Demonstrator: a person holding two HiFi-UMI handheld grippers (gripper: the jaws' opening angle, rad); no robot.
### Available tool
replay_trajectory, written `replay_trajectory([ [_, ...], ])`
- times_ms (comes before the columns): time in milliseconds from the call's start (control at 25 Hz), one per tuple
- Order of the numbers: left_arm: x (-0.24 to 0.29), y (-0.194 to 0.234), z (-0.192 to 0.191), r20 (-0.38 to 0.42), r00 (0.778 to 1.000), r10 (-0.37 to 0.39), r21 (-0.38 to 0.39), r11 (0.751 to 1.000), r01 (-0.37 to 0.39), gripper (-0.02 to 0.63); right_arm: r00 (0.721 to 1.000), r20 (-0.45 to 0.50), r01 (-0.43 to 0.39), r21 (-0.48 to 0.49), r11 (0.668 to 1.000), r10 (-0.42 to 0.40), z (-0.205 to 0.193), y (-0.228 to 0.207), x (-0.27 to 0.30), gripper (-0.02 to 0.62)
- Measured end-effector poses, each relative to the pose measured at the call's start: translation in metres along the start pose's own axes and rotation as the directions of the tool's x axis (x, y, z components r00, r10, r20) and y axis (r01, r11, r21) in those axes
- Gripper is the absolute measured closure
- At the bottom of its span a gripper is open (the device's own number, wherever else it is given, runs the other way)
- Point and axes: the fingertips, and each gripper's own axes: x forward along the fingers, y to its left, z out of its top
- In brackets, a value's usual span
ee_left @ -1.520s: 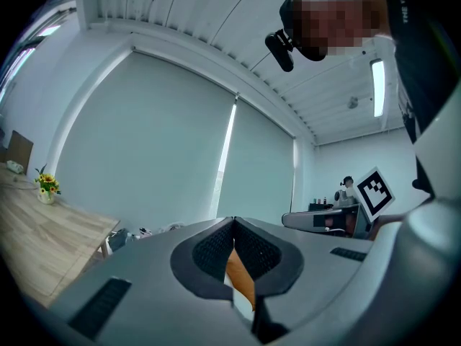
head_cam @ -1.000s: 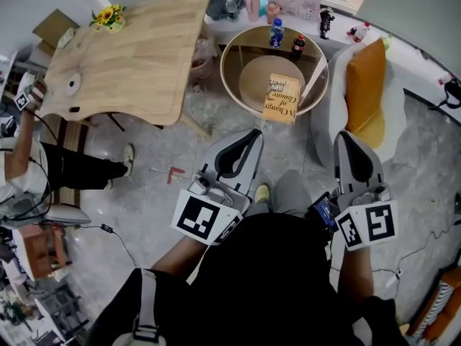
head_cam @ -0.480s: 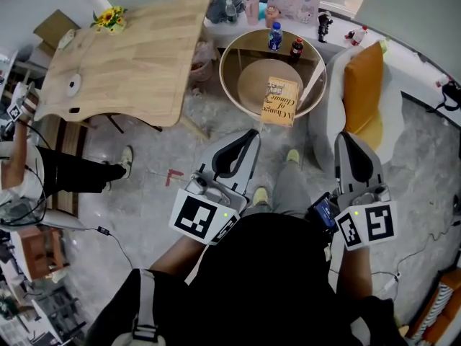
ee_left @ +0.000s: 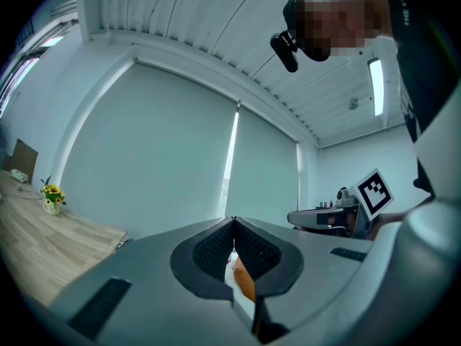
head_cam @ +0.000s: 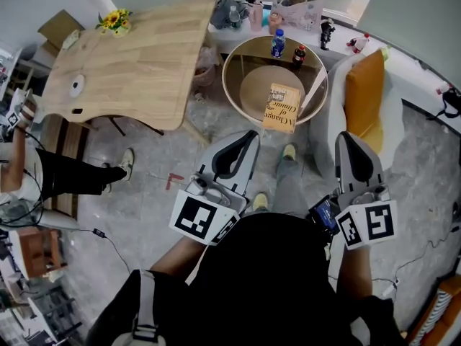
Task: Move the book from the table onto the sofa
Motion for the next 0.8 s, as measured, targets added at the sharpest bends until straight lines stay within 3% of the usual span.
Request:
replay_trajectory([
  [800,0.056,0.027,-0.009,-0.025,1.0,0.015,-0.004,1.0,-0.015,0.592,0.999,-0.04,-0.001,0.002,1.0,0.001,-0.011,-0.049,0.046,0.586],
])
